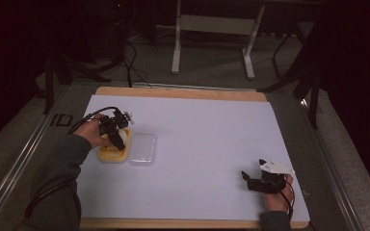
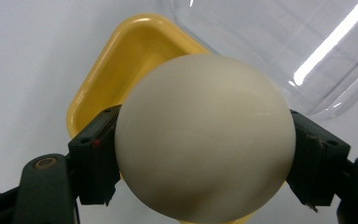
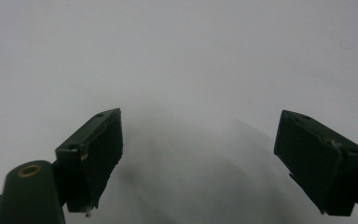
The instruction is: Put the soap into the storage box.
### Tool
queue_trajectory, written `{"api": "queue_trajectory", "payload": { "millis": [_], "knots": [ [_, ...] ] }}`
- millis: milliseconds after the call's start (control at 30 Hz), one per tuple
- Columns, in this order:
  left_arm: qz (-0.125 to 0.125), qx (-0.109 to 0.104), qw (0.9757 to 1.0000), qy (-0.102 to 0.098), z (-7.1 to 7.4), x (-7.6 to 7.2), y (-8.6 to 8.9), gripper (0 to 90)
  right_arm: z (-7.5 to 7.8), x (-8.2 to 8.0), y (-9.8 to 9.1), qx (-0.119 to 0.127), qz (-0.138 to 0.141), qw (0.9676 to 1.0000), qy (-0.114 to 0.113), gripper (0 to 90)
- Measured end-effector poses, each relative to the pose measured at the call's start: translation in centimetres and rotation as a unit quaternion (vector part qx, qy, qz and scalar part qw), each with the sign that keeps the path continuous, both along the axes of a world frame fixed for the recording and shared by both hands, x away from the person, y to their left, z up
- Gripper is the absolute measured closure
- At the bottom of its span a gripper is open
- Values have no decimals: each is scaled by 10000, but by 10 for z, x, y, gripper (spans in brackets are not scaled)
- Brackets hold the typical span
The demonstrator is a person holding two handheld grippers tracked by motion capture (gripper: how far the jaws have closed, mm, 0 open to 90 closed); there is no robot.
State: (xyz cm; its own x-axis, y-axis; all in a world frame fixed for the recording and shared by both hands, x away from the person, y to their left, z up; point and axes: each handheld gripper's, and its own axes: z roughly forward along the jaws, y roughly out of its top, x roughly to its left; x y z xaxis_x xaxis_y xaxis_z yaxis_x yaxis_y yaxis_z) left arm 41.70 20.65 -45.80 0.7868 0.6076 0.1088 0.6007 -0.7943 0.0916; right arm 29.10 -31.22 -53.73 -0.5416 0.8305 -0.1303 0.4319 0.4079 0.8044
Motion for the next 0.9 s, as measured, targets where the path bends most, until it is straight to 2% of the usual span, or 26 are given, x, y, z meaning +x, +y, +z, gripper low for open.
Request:
{"api": "queue_trajectory", "payload": {
  "millis": [300, 433, 500, 900],
  "knots": [
    [27, 35, 10000, -22, -6, -1, 6, 235, 0, 0, 0, -9, 1, 10000, 5, 153],
    [94, 16, 9999, 78, -10, 0, 7, 235, 0, 0, 0, -5, 5, 10000, -4, 154],
    [125, 68, 9999, 82, -12, 1, 8, 235, 0, 0, 0, -10, 6, 10000, -2, 154],
    [196, 6, 9997, 137, -23, 5, 13, 235, 0, 0, 0, -16, 15, 10000, -8, 154]
  ]
}}
